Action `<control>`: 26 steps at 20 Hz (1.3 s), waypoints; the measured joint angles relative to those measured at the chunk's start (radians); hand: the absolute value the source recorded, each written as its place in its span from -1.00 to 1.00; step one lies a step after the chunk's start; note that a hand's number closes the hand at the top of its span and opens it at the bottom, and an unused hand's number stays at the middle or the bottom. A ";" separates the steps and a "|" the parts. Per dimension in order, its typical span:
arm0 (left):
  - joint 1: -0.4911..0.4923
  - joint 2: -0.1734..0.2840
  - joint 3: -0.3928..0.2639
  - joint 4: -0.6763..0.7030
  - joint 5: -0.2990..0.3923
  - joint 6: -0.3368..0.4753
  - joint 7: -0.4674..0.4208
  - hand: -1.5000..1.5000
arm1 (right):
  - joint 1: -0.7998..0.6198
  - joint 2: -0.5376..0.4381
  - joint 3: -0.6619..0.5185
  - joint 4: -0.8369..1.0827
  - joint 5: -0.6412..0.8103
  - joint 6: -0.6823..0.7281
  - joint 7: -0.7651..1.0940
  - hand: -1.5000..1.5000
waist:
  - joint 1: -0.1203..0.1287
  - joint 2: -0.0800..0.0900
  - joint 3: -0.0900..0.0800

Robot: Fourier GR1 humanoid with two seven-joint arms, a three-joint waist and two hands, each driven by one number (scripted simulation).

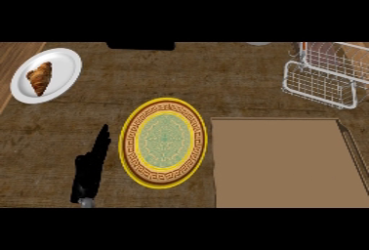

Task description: Pick the bell pepper from the tray and place it in the tiered basket

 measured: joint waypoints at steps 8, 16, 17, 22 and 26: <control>0.001 0.001 0.003 -0.010 -0.001 -0.002 0.010 0.00 | -0.024 0.050 -0.142 0.118 -0.146 0.072 -0.002 -1.00 | 0.003 0.002 0.001; -0.016 -0.009 -0.001 -0.011 -0.010 0.007 0.025 0.00 | -0.026 0.008 -0.299 0.146 -0.299 0.077 -0.060 -1.00 | 0.001 0.003 0.002; -0.014 -0.010 0.000 -0.007 -0.010 0.008 0.021 0.00 | -0.031 -0.012 -0.317 0.143 -0.314 0.061 -0.055 -1.00 | -0.001 0.003 0.002; 0.004 -0.010 -0.003 -0.018 -0.014 0.009 0.014 0.00 | -0.012 -0.122 -0.387 0.145 -0.362 -0.029 -0.017 -1.00 | -0.005 0.002 0.001; 0.009 -0.005 0.003 -0.029 -0.011 0.007 0.019 0.00 | 0.040 -0.233 -0.442 0.169 -0.403 -0.022 0.005 -1.00 | -0.008 0.004 0.002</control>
